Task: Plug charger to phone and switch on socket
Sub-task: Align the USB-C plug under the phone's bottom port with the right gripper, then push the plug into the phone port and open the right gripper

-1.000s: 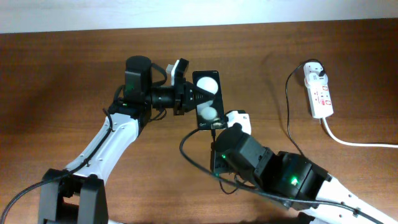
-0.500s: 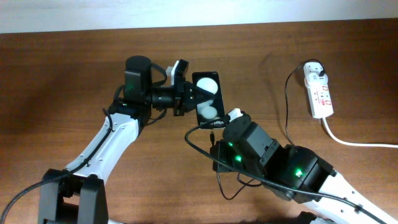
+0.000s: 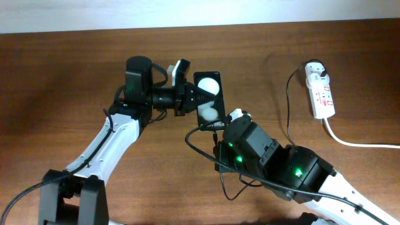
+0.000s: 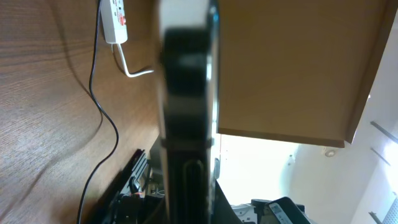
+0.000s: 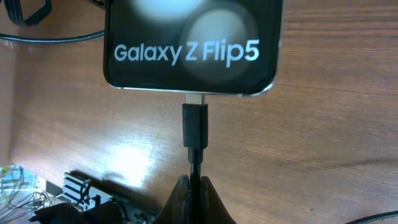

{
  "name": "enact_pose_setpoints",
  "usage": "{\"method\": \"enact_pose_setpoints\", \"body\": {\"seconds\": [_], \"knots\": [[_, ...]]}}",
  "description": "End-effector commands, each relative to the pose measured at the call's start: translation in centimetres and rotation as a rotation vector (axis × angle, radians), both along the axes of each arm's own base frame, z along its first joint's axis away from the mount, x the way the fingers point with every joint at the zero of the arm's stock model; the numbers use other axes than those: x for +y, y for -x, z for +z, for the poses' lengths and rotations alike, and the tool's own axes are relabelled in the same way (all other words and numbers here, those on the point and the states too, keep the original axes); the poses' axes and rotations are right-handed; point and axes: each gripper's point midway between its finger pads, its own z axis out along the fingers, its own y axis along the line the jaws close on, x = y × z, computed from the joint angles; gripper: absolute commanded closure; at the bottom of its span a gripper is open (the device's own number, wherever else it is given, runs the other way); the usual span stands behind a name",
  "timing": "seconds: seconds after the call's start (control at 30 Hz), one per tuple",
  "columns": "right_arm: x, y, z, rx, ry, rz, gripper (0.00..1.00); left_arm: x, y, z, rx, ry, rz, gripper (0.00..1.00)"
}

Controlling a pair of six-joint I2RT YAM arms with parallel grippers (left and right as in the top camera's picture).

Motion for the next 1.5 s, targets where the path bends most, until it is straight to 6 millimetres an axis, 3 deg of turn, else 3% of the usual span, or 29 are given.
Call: {"method": "enact_pose_setpoints", "body": {"seconds": [0.0,0.4,0.73,0.87,1.17,1.47], "knots": [[-0.4,-0.5,-0.3,-0.019,0.026,-0.008,0.96,0.0,0.3,0.9,-0.047,0.019,-0.028,1.00],[-0.3,-0.4,-0.3,-0.021,0.028,0.005,0.96,0.1,-1.4,0.2,-0.106,-0.029,0.059,1.00],[-0.3,-0.8,-1.0,-0.020,0.061,0.009,0.96,0.0,-0.6,0.5,-0.042,-0.006,0.026,1.00],[-0.3,-0.8,-1.0,-0.020,0.062,0.009,0.96,0.1,-0.8,0.4,-0.133,-0.014,0.024,1.00],[-0.2,-0.9,-0.9,-0.025,0.056,0.008,0.96,0.1,-1.1,0.3,-0.133,-0.021,0.037,1.00],[-0.4,-1.5,-0.7,-0.056,0.064,-0.014,0.96,0.0,0.1,0.9,-0.126,0.014,-0.029,1.00]]}}
